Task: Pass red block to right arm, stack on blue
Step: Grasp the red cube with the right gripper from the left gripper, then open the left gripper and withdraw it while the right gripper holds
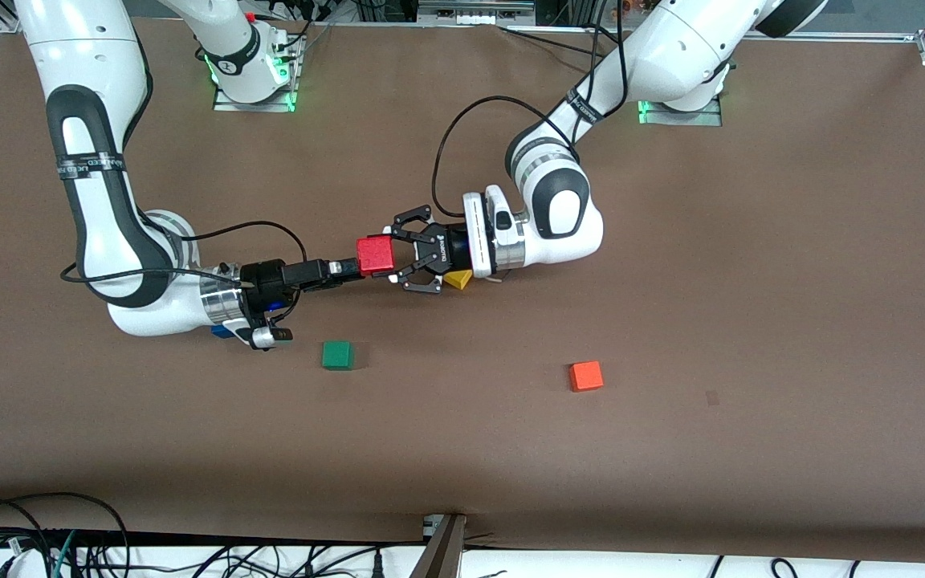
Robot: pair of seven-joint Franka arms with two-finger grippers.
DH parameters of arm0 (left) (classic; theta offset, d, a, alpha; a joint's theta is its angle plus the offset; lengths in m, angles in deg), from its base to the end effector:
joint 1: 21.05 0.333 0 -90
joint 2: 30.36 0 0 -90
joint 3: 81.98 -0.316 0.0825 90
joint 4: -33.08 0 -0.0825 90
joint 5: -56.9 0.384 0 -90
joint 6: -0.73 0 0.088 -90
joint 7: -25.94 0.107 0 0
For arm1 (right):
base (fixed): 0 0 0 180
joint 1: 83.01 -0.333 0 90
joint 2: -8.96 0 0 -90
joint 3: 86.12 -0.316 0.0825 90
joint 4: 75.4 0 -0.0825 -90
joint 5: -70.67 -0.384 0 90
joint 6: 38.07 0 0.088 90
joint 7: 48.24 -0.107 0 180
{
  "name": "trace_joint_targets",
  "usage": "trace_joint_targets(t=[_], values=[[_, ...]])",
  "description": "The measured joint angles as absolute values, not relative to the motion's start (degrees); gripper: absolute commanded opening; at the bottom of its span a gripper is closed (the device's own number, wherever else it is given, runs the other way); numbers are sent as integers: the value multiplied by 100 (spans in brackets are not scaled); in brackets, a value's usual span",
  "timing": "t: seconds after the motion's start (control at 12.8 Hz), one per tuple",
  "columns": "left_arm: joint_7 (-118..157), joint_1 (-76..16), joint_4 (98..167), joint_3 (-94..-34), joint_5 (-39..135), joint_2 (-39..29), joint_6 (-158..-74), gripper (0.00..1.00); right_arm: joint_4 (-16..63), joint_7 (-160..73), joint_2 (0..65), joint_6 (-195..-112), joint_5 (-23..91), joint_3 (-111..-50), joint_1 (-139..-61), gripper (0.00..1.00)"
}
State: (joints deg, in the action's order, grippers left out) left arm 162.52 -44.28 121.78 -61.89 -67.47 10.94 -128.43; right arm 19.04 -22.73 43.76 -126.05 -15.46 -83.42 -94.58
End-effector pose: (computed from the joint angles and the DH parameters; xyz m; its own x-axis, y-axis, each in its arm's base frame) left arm 0.5522 -0.4844 0.2861 0.2006 0.1410 0.9695 -0.9582 -0.1778 0.2241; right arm 0.6317 0.2146 0.3048 0.9474 0.2111 -0.2405 -0.2216 -0.1093 -0.9690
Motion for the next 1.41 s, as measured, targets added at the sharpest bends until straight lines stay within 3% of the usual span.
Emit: trace_joint_targets(t=[0.23, 0.31, 0.39, 0.47, 0.63, 0.7, 0.78, 1.41], values=[[16252, -4465, 12087, -6190, -6803, 1130, -12844, 7, 1992, -2284, 4251, -12617, -1546, -8343, -9502, 100], [16252, -4465, 12056, -6192, -6803, 1142, -12850, 7, 2064, -2285, 4190, -12638, -1546, -8343, -9517, 82], [16252, -4467, 12035, -6192, -6817, 1147, -12856, 7, 2139, -2285, 4121, -12652, -1546, -8343, -9527, 42], [16252, -4473, 12025, -6192, -6848, 1147, -12862, 7, 2205, -2284, 4057, -12657, -1546, -8342, -9527, 26], [16253, -4500, 12022, -6192, -6887, 1159, -12897, 7, 2246, -2287, 3970, -12661, -1536, -8332, -9526, 8], [16266, -4510, 12013, -6193, -6897, 1159, -12902, 19, 2274, -2313, 3940, -12671, -1531, -8325, -9524, 7], [16266, -4513, 12010, -6193, -6902, 1159, -12903, 99, 2282, -2313, 3932, -12670, -1531, -8322, -9524, 7], [15217, -4529, 11931, -6183, -7256, 1018, -12889, 100, 2270, -2293, 3927, -12739, -1364, -8243, -9512, 7]])
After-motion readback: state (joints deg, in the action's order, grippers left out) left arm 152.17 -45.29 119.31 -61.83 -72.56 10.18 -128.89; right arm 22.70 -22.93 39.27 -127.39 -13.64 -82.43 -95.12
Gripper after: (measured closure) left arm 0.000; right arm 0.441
